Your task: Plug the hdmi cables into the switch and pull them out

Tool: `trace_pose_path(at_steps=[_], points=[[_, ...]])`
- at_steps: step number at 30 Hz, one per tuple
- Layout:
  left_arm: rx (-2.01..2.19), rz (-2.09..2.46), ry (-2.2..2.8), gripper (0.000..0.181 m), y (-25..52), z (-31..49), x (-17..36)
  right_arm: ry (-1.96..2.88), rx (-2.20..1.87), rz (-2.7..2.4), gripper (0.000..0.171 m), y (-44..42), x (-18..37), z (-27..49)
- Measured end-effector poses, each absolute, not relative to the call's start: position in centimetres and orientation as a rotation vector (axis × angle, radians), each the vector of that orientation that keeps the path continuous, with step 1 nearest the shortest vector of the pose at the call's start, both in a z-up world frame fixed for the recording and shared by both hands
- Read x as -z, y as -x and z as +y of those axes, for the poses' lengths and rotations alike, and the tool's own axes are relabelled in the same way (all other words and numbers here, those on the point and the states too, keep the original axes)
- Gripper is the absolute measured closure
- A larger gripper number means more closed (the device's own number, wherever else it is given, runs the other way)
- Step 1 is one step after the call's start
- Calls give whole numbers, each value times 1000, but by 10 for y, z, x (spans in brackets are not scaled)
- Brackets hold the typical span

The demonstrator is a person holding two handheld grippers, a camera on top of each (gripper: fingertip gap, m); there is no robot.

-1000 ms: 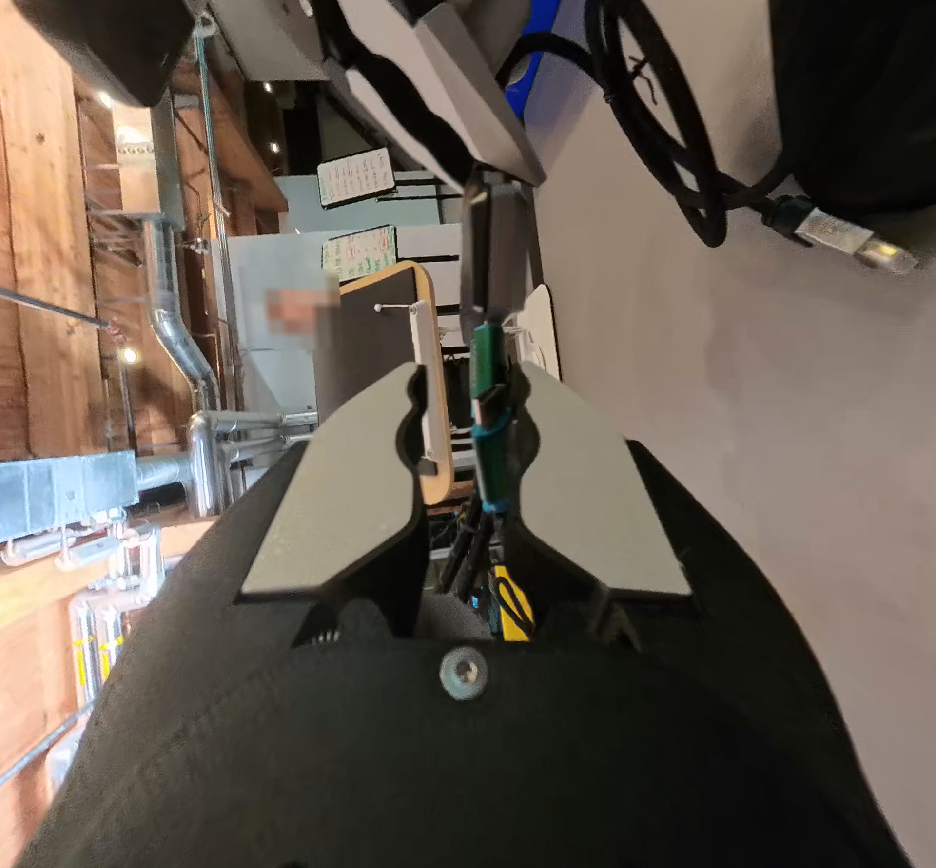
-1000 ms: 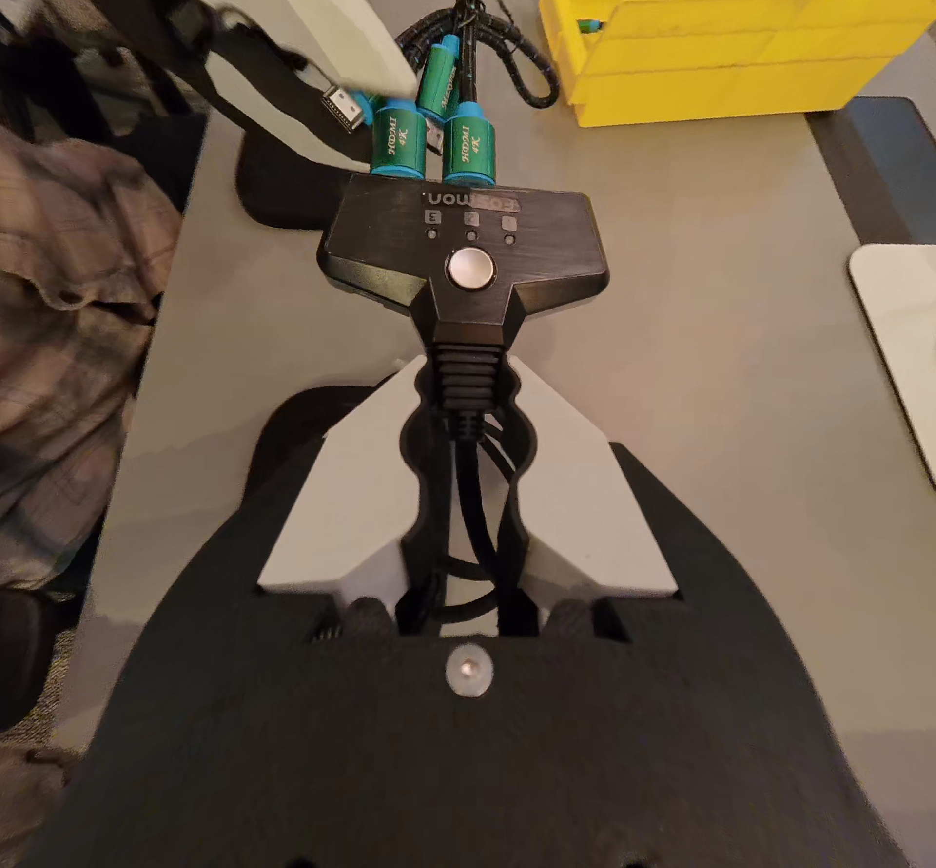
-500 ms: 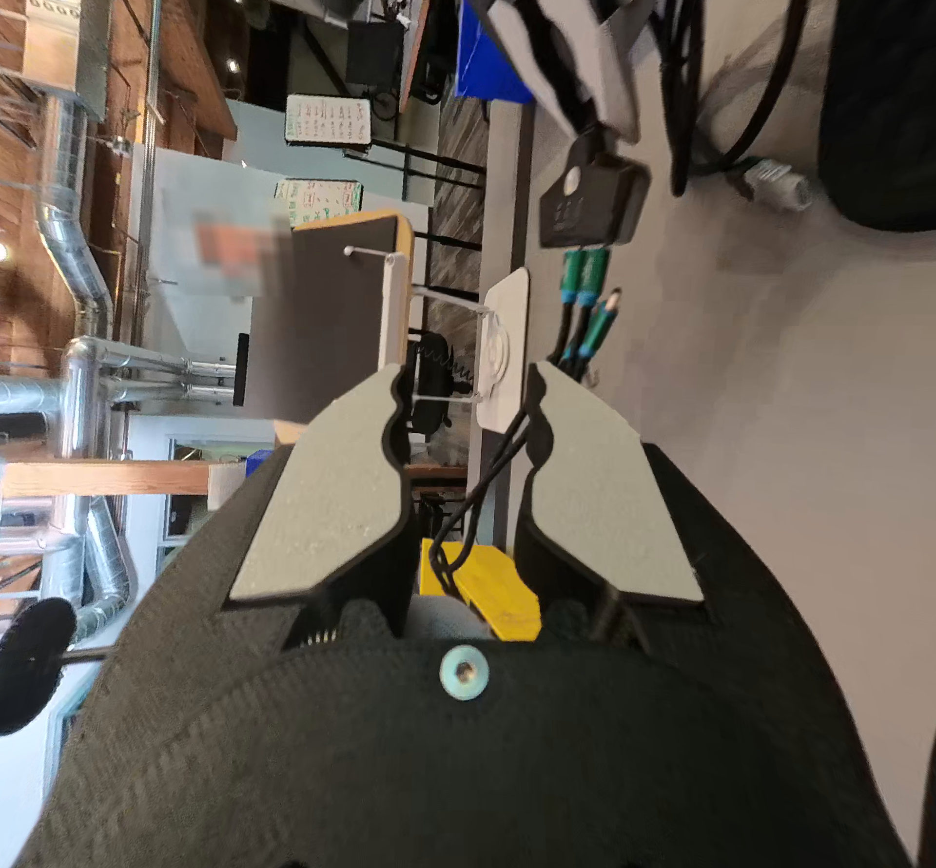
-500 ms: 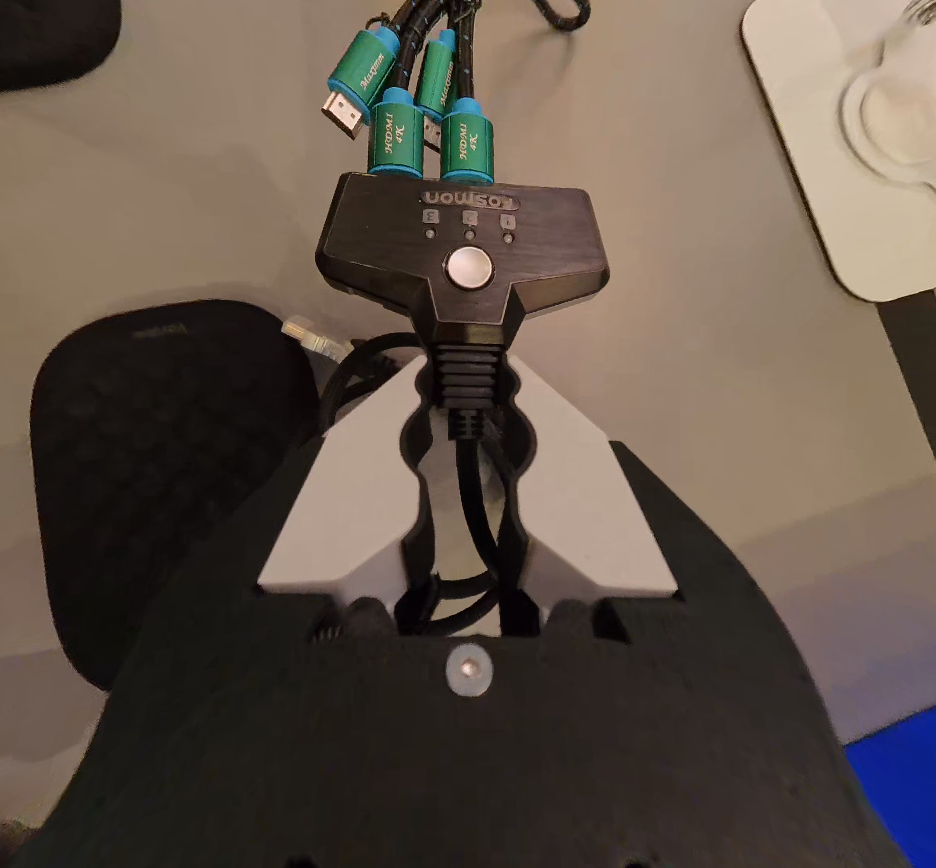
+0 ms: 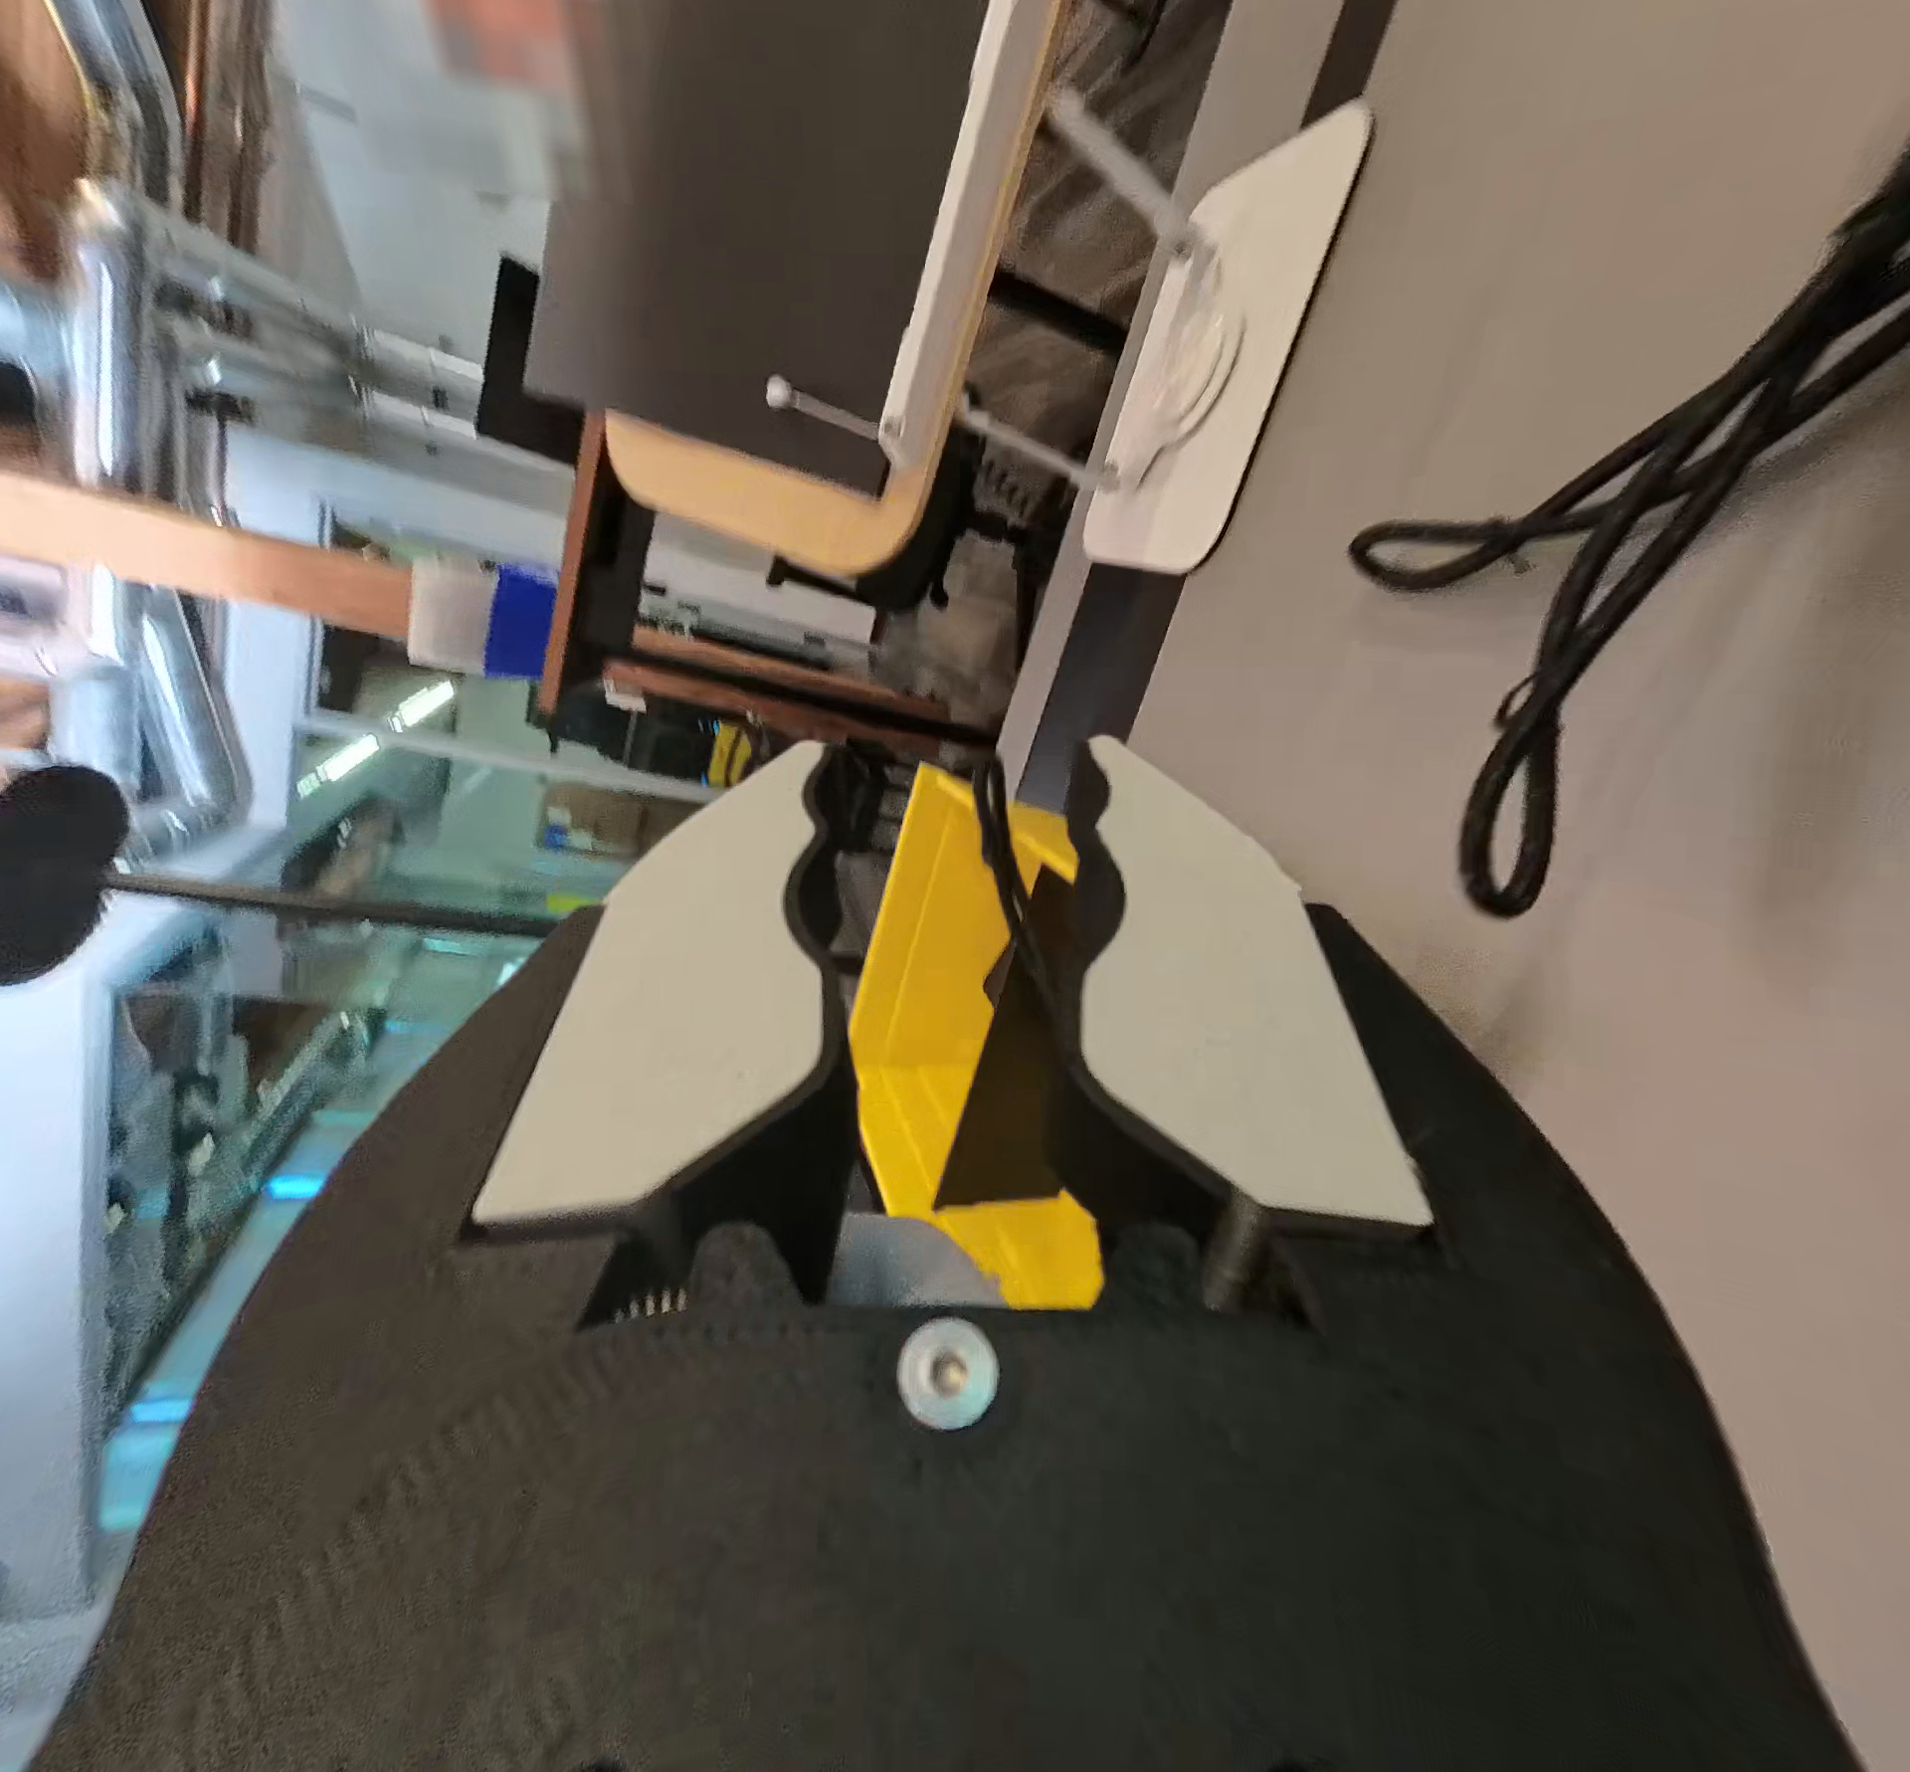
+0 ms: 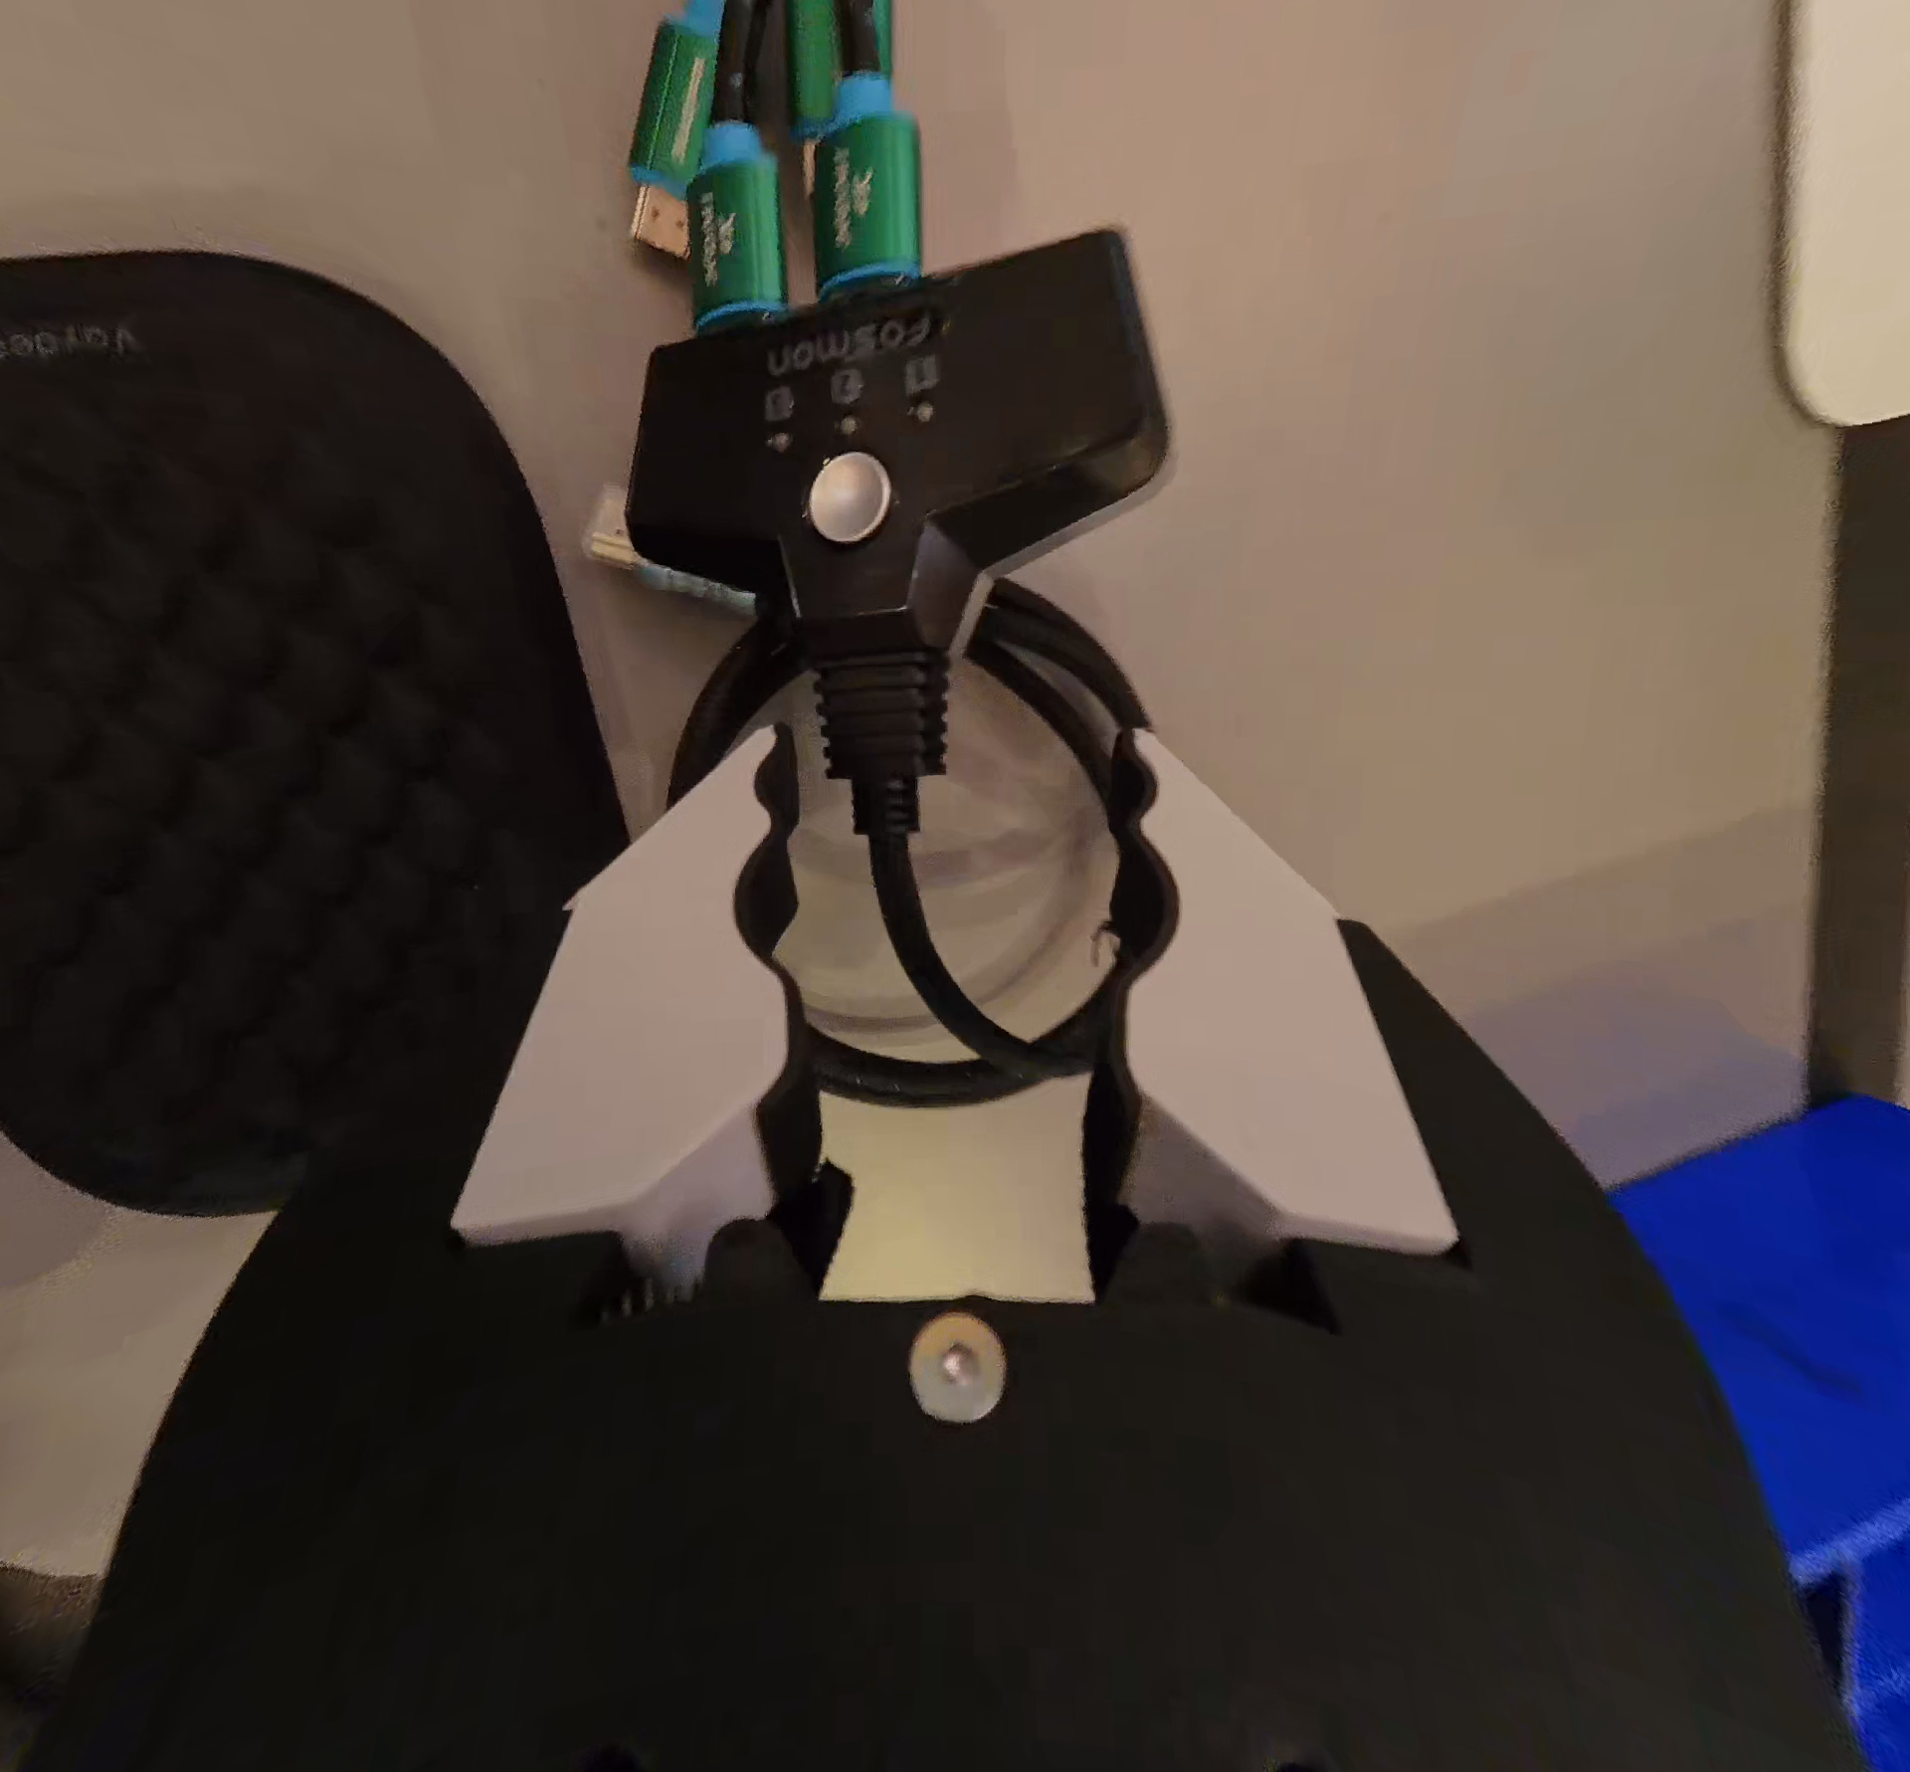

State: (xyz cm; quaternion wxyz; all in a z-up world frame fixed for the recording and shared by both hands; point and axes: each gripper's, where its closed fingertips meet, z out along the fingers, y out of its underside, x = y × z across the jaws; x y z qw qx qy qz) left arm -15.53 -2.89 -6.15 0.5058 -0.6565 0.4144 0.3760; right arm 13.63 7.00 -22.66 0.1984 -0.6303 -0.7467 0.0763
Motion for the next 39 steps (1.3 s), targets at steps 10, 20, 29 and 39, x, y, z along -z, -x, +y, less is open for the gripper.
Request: trace_pose_path(at_steps=[10, 20, 29, 39], points=[[-839, 608, 1973, 136, 295, -10, 109, 1495, -190, -2007, 133, -114, 162, 42], [-739, 572, 2204, 136, 331, 41, 182, 1362, -184, -2038, 140, -92, 162, 4], [-950, 599, 2377, 164, 357, 74, 237, 1365, -201, -2019, 144, -99, 166, -7], [-739, 437, 2096, 176, 330, 79, 143, 1398, -198, -1833, 146, -120, 139, -2]])
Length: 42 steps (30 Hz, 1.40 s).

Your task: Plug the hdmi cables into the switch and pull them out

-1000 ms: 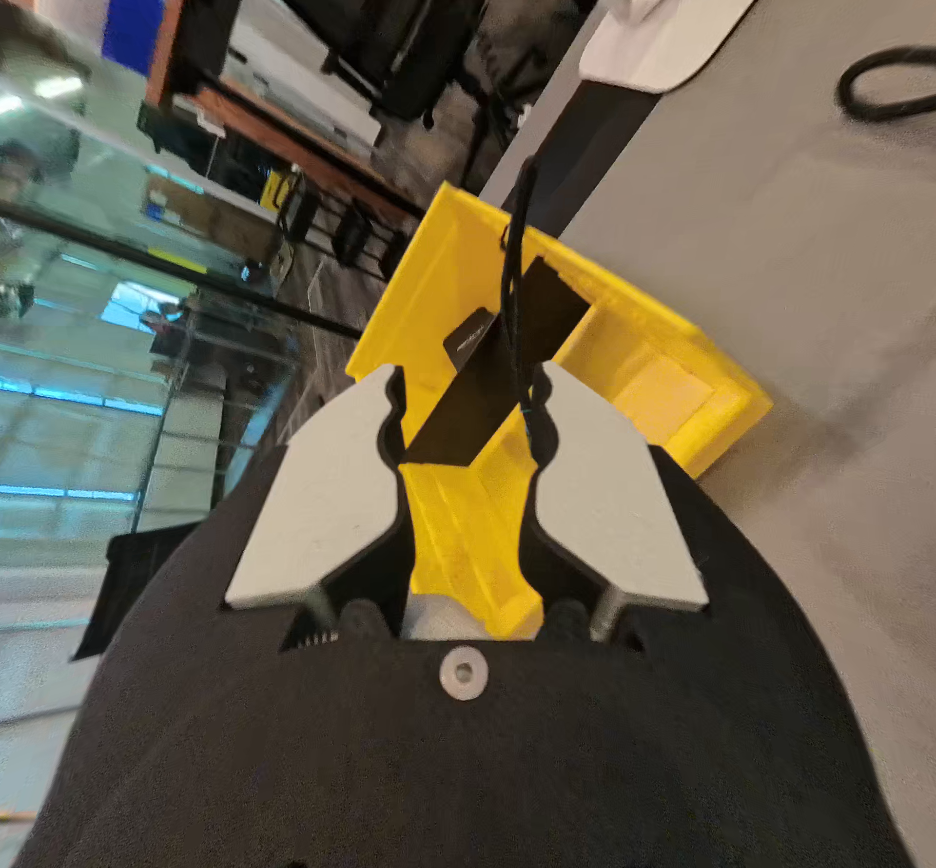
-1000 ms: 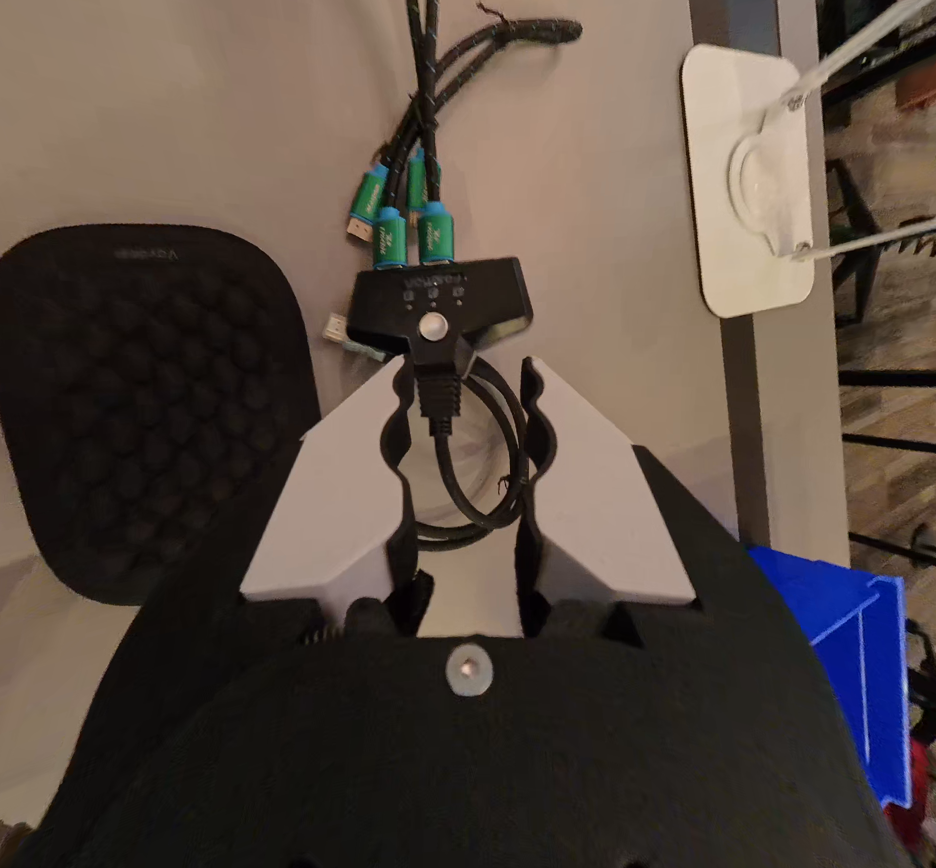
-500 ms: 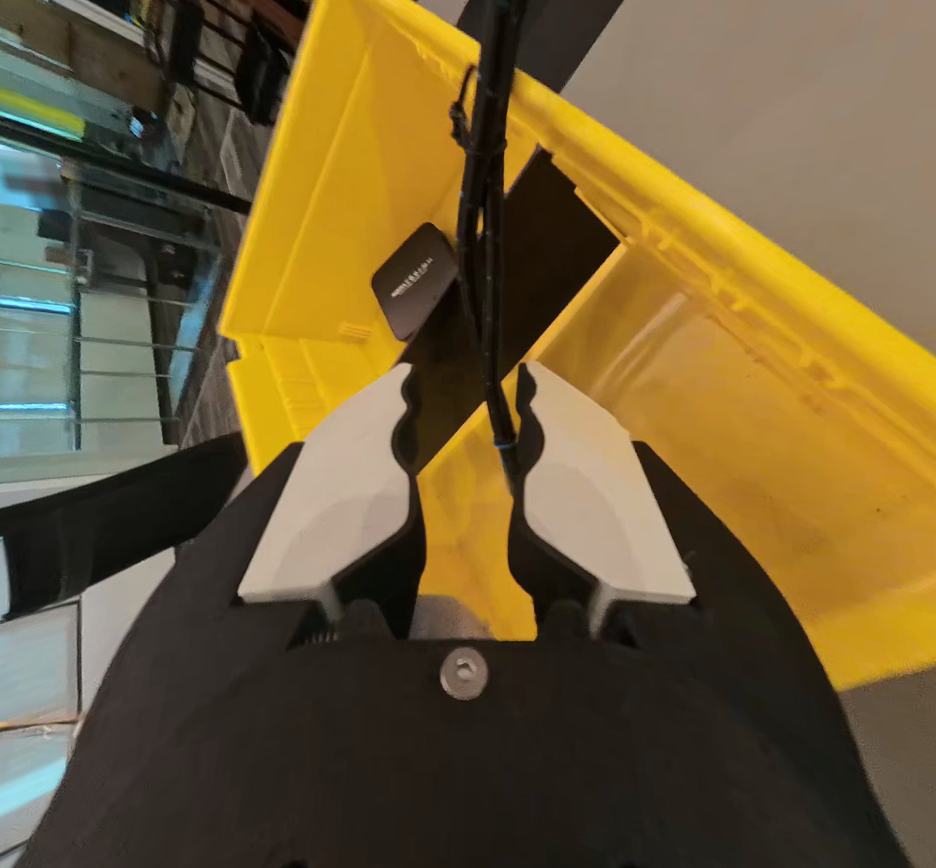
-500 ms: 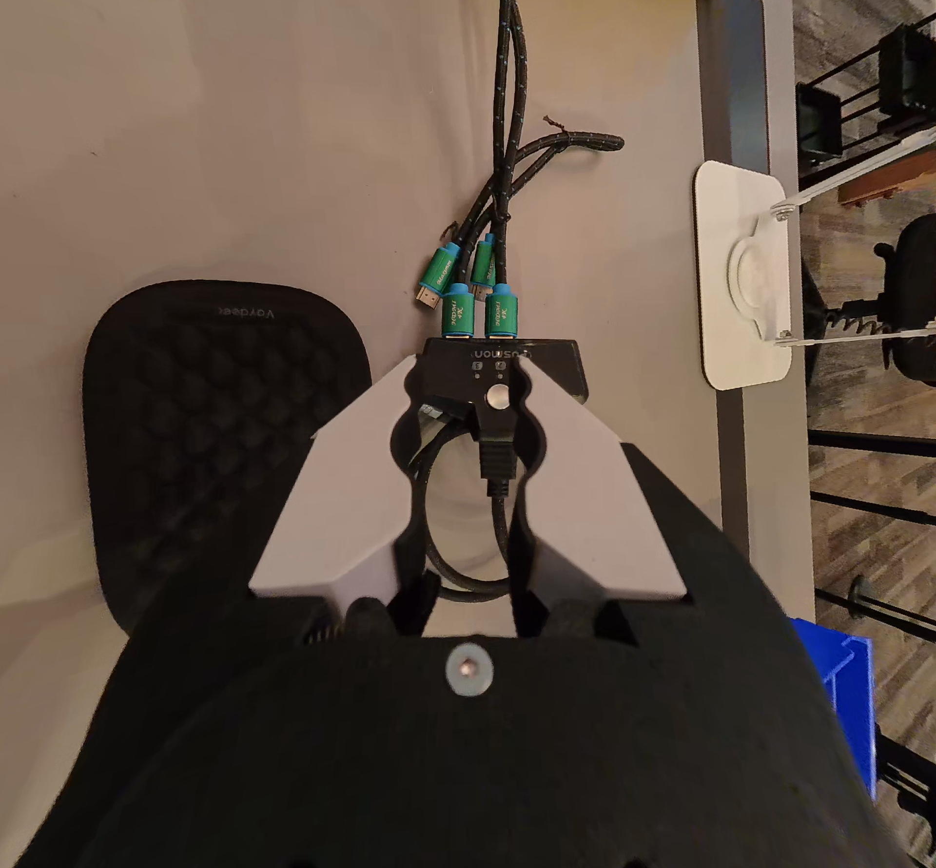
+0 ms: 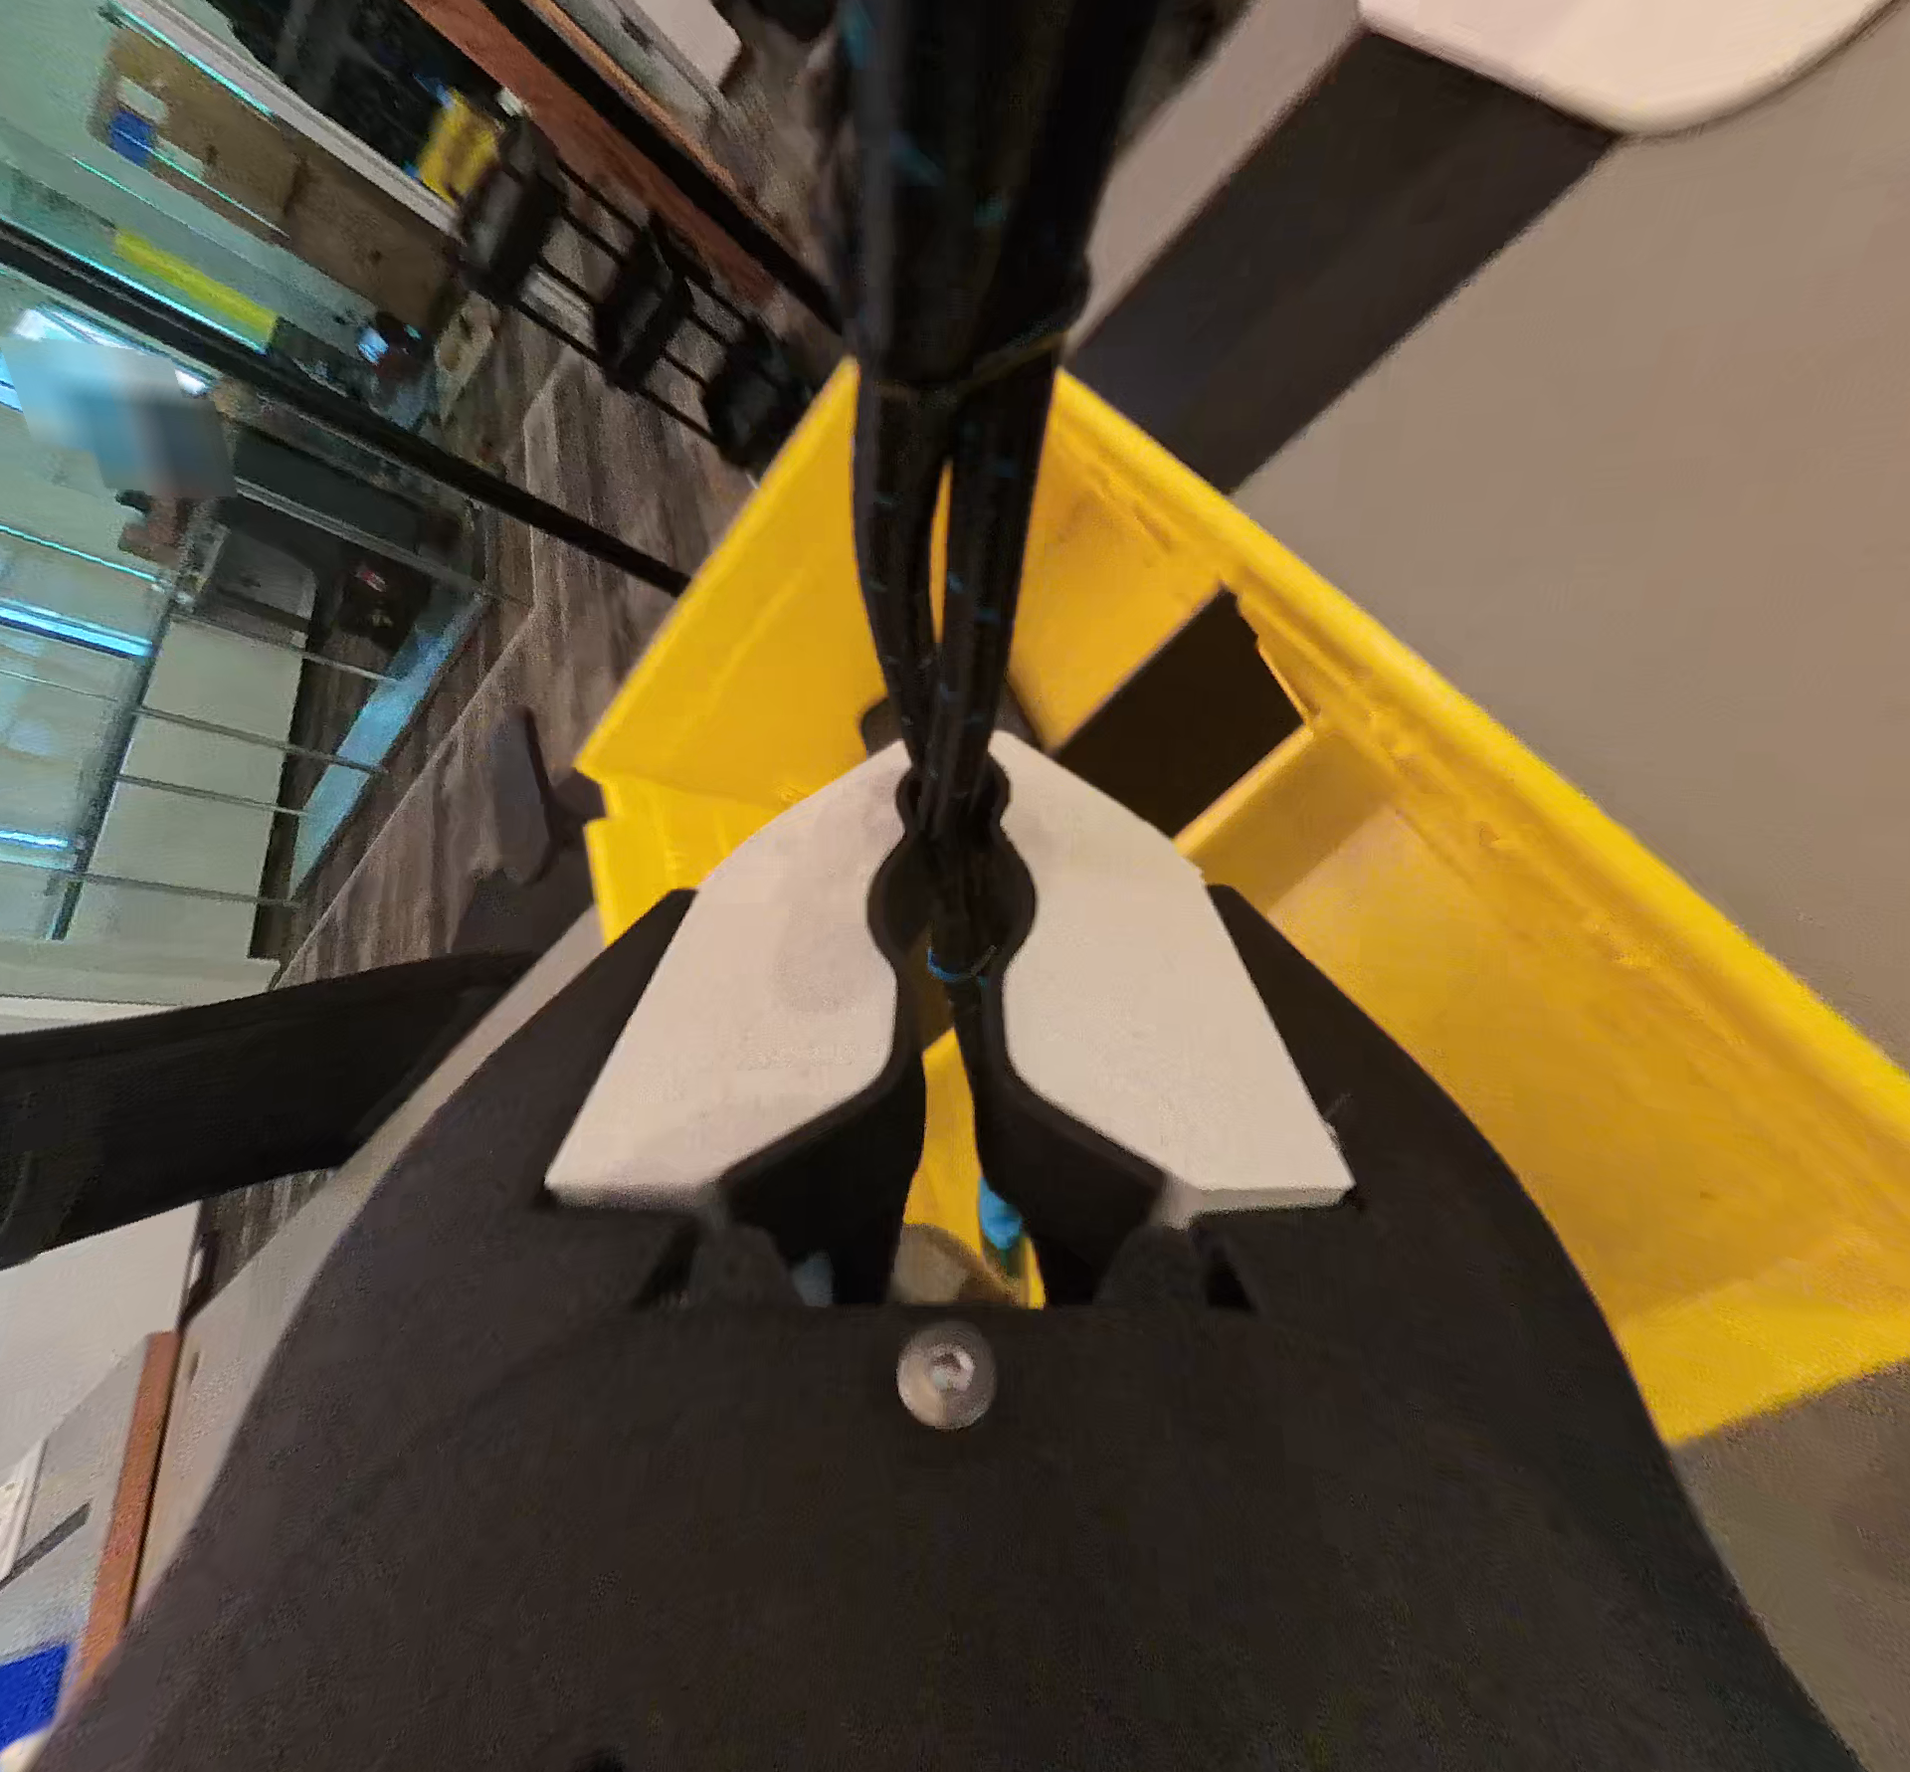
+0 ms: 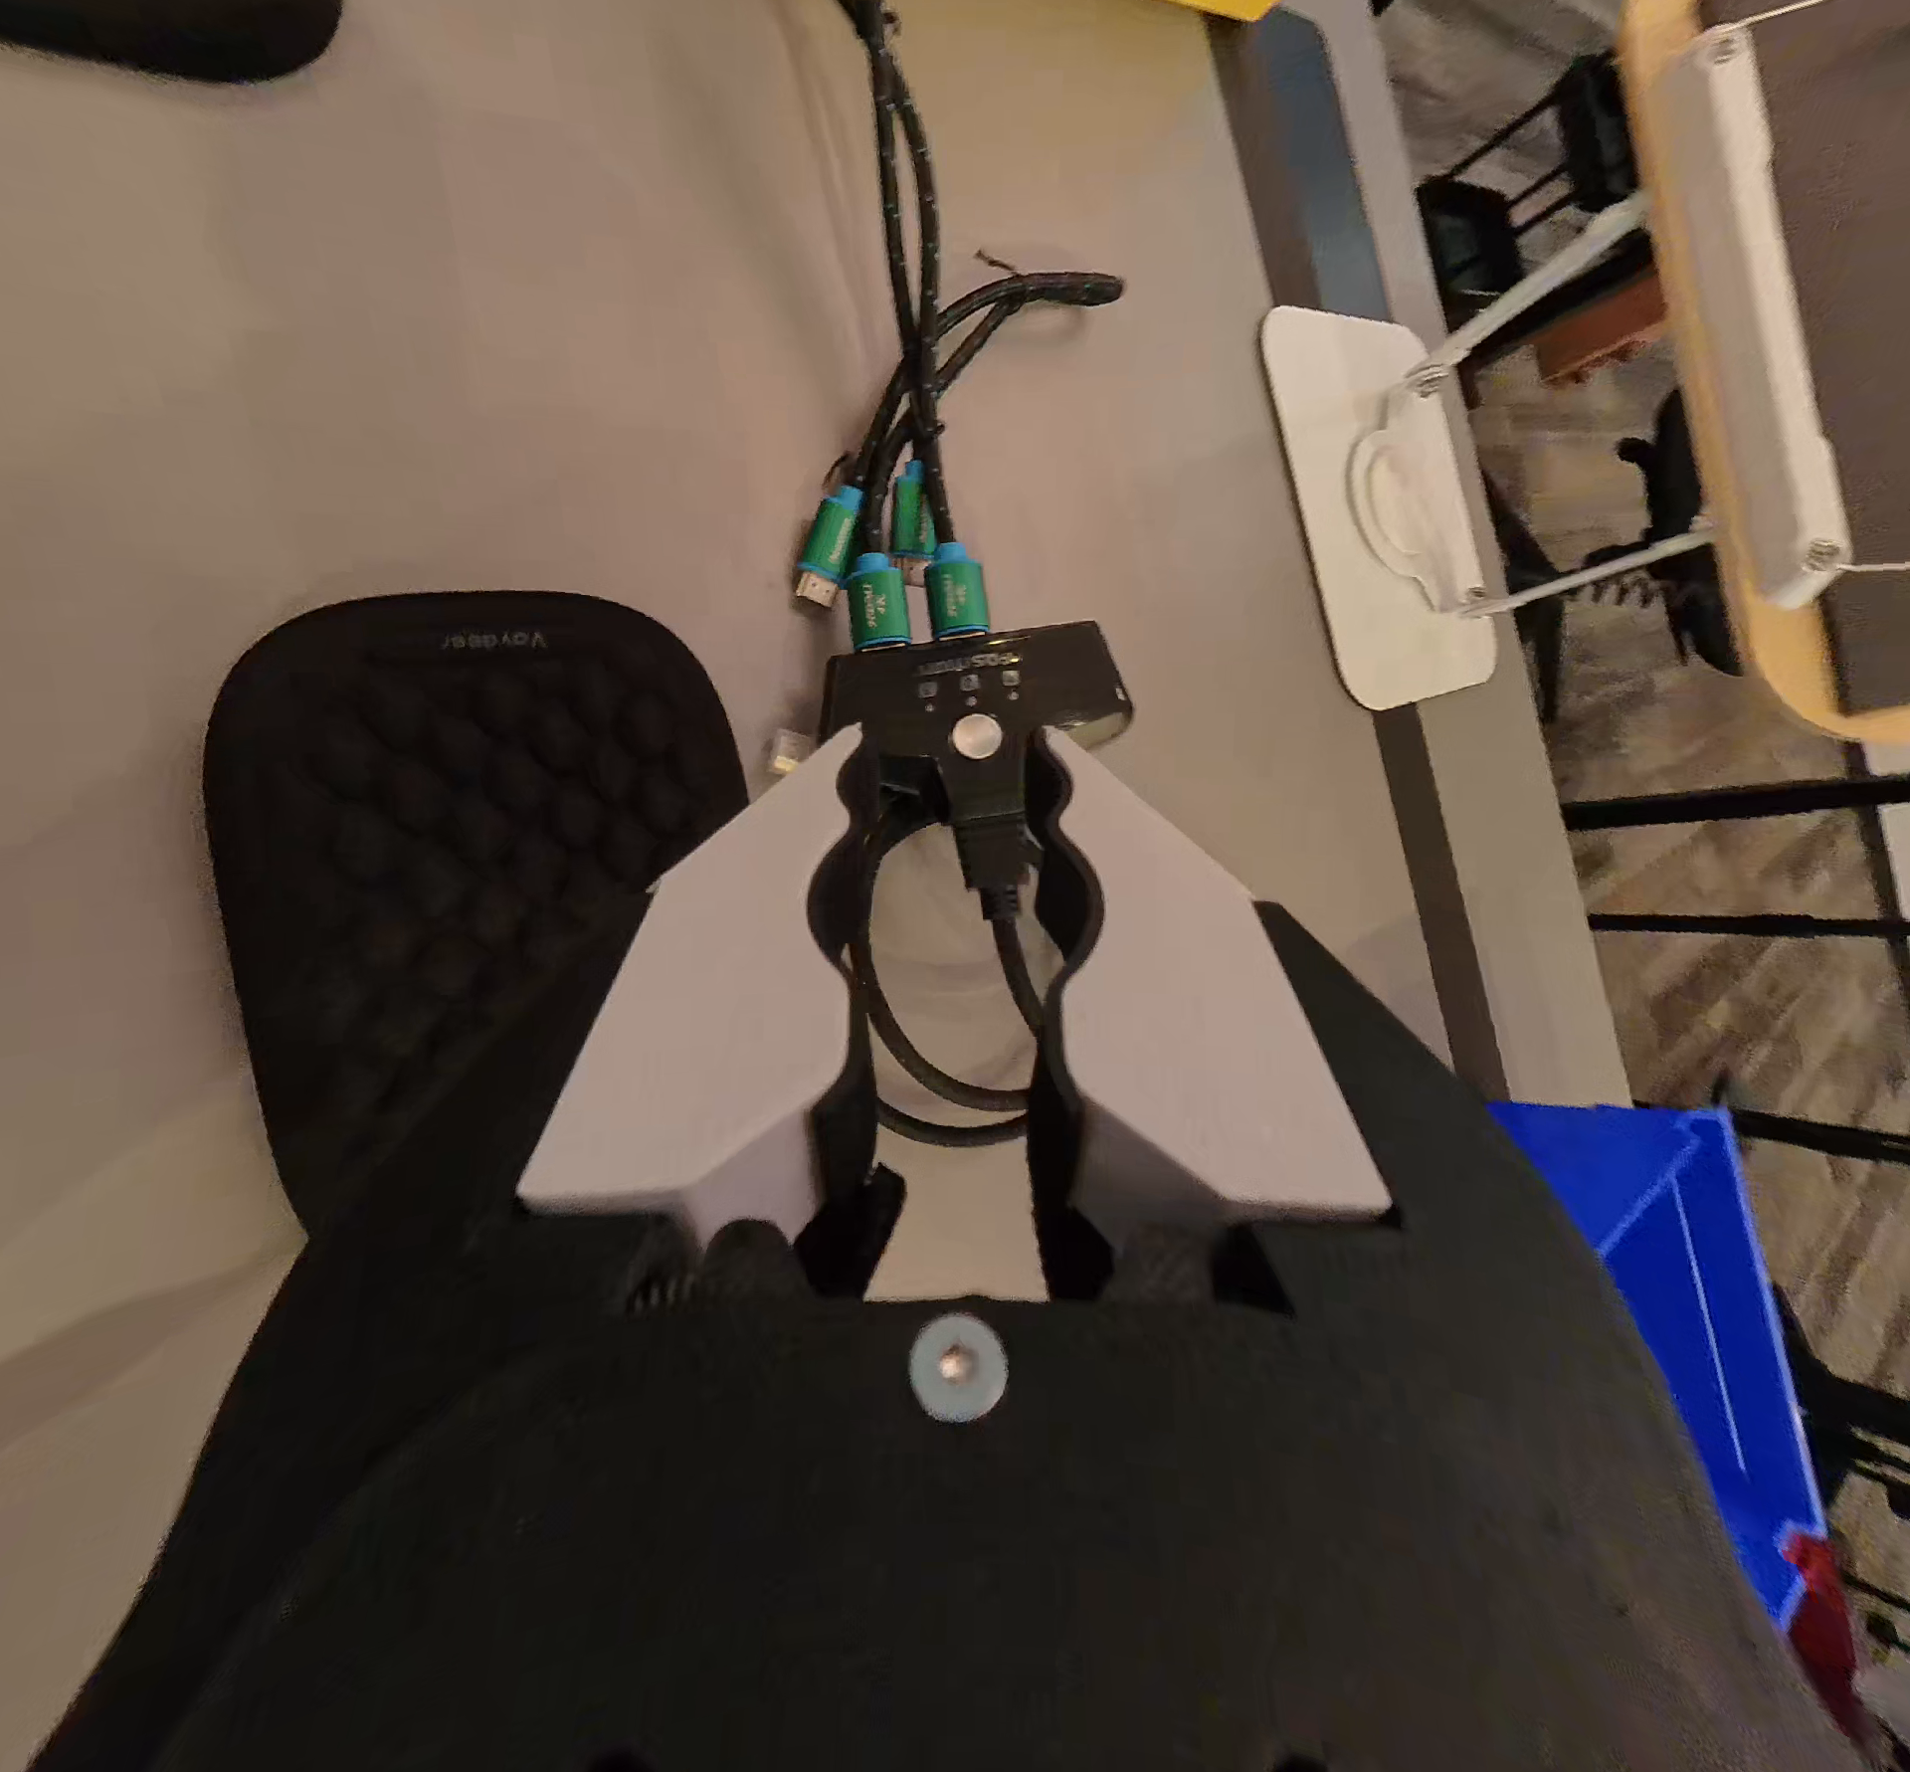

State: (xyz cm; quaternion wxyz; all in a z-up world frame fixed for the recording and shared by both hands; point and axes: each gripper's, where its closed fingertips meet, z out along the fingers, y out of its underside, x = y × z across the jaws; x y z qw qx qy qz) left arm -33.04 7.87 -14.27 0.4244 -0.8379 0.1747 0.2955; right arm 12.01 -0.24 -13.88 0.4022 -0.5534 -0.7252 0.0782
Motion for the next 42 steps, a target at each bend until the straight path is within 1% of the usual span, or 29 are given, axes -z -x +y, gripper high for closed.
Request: trace_pose_path(at_steps=[3, 6, 9, 12, 14, 17, 20, 21, 24, 25, 27, 28, 30, 35, 42], points=[[-596, 371, 1912, 176, 303, 71, 90, 1387, -199, -1751, 145, -119, 119, -3], [-243, 314, 1686, 175, 250, 56, 36, 1330, -243, -1653, 141, -103, 93, -10], [76, 297, 1514, 176, 198, 32, -3, 1277, -307, -1595, 137, -81, 74, -25], [318, 325, 1391, 176, 153, 2, -30, 1220, -320, -1543, 128, -56, 63, -38], [423, 324, 1364, 176, 129, -16, -36, 1168, -322, -1524, 114, -36, 58, -47], [528, 367, 1331, 176, 92, -47, -38, 1100, -422, -1480, 100, -3, 48, -65], [578, 397, 1333, 177, 65, -76, -34, 1053, -544, -1451, 92, 28, 41, -87], [575, 402, 1334, 176, 60, -84, -34, 1029, -562, -1449, 92, 38, 39, -92], [533, 436, 1335, 176, 54, -108, -34, 978, -654, -1484, 100, 66, 37, -111], [512, 440, 1330, 176, 56, -116, -36, 959, -715, -1495, 105, 75, 34, -119], [498, 436, 1306, 176, 63, -133, -40, 895, -879, -1507, 141, 90, 24, -138], [492, 432, 1291, 176, 67, -142, -42, 877, -969, -1520, 151, 98, 20, -147], [445, 419, 1290, 176, 79, -157, -44, 825, -1123, -1603, 160, 111, 18, -169], [317, 341, 1292, 176, 113, -199, -51, 631, -1314, -1788, 162, 142, 13, -220], [126, 164, 1303, 174, 165, -246, -52, 510, -1332, -1915, 162, 188, 11, -269]])
